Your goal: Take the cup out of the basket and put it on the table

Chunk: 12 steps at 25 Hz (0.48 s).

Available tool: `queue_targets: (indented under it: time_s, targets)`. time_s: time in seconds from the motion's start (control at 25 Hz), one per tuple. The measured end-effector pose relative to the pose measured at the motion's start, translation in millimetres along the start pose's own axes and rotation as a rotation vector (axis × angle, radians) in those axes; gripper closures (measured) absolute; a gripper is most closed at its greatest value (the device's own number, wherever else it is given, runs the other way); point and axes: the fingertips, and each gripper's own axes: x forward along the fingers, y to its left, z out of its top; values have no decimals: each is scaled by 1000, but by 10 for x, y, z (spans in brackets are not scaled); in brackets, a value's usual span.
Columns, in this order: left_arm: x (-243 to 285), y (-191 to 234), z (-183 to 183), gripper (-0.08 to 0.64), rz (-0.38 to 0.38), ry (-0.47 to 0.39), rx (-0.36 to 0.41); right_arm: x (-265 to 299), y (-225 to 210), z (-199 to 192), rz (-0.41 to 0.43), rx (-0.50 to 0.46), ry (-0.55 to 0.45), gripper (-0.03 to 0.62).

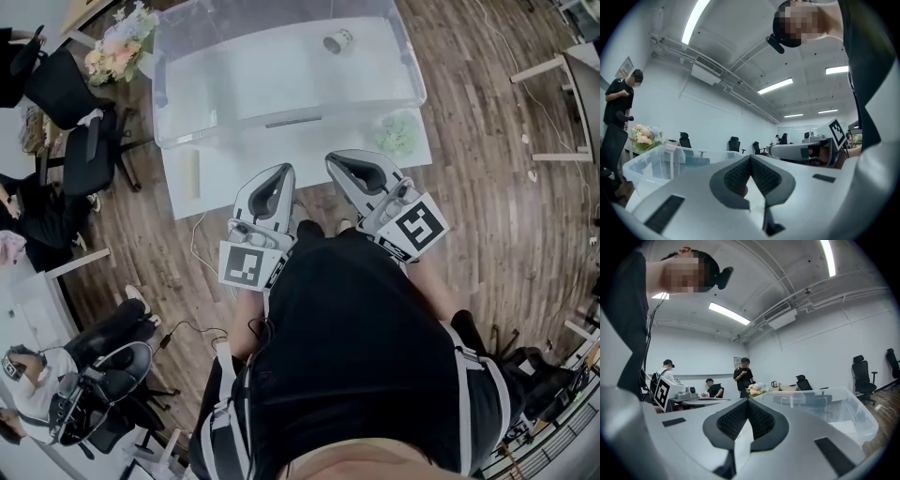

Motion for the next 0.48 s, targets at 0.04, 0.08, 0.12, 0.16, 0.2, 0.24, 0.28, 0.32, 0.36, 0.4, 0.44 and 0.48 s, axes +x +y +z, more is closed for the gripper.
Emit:
queue_targets:
  time_s: [0.04,0.08,0.12,0.16,0.2,0.24,0.28,0.32,0.36,0.4,0.44,0.48]
  targets:
    - [-14,47,-6,543,-6,3,6,55,9,-5,-7,-1,4,575]
    - [-27,92,-11,543,-11,6,10,104,17,-8,-14,-3,9,575]
    - [-38,134,-16,542,-18,9,10,147,23,-11,-22,-4,14,575]
    - [-47,174,-20,543,-24,12,7,183,29,-13,-29,-4,18,575]
    - [-55,211,-23,543,-31,13,4,214,35,-18,-36,-3,21,575]
    - [-63,247,-30,542,-36,14,2,242,40,-26,-42,0,24,575]
    - [-71,283,-43,543,-40,16,-1,267,46,-38,-47,2,26,575]
    - [-79,318,-54,542,-42,17,-5,289,53,-50,-51,4,30,574]
    - [-85,347,-60,543,-43,16,-11,308,61,-61,-54,5,33,575]
    - [-89,370,-61,542,-44,14,-16,324,67,-66,-55,5,36,575]
    - [-89,387,-61,542,-44,13,-20,338,70,-67,-56,4,39,575]
    - [-86,399,-62,543,-44,13,-23,351,68,-63,-57,3,41,575]
